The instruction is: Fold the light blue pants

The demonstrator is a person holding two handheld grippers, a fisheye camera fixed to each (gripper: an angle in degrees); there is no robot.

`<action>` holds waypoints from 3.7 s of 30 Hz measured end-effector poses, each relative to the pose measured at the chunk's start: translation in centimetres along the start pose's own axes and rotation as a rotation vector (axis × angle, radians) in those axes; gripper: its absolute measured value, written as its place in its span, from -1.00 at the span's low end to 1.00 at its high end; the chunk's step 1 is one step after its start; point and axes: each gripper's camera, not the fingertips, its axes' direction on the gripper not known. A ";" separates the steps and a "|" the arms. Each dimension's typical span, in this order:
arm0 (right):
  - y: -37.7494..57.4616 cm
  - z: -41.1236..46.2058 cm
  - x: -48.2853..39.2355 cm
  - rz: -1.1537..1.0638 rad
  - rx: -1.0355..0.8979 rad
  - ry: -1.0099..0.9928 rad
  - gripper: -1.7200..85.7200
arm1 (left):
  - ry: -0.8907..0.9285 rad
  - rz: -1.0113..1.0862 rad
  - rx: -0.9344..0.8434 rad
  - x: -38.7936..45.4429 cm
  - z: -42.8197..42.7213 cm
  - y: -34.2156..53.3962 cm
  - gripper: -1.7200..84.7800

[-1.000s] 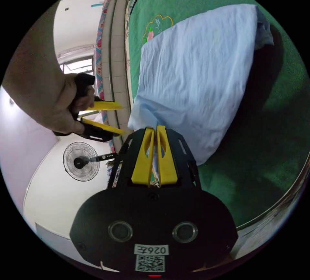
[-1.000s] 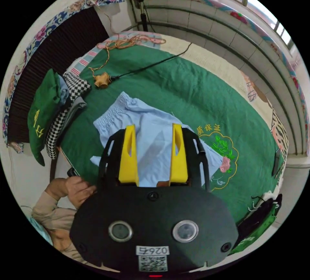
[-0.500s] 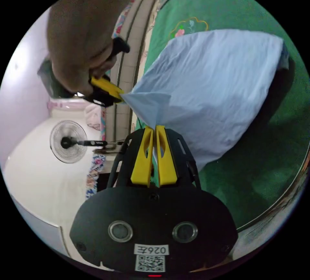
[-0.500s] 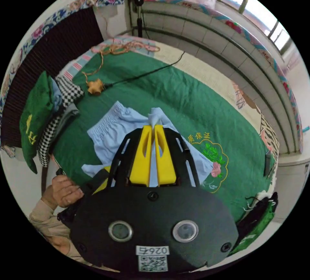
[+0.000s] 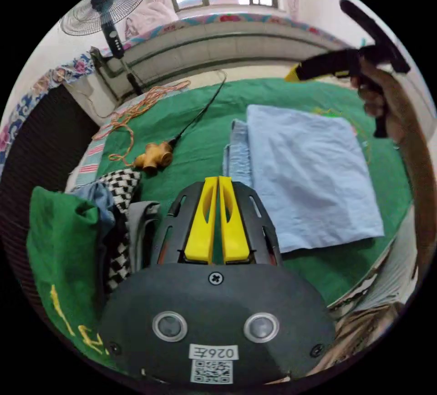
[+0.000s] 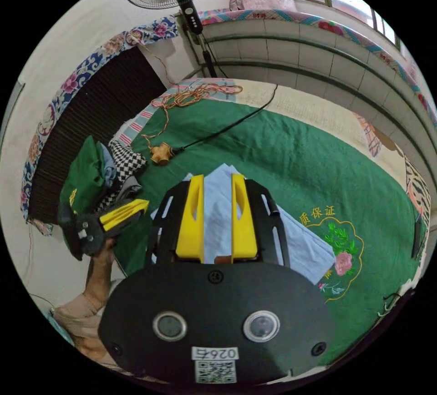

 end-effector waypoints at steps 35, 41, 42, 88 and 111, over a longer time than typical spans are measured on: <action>31.9 -0.4 30.9 0.399 0.133 -0.652 -0.71 | 0.675 -0.150 0.016 -27.9 8.5 1.0 -0.53; 31.4 1.4 29.2 0.399 0.139 -0.754 -0.74 | 0.807 -0.027 -0.082 -26.9 8.9 0.8 -0.64; 31.0 1.6 28.3 0.386 0.135 -0.742 -0.75 | 0.785 -0.014 -0.079 -26.9 8.5 0.9 -0.64; 2.7 -3.2 -74.5 -0.978 0.181 0.387 -0.89 | -0.021 -0.992 0.701 -38.3 -43.1 58.5 -0.72; 17.2 -13.8 -60.9 -0.795 0.384 0.191 -0.98 | -0.521 -0.519 0.713 -20.1 -50.0 55.1 -0.98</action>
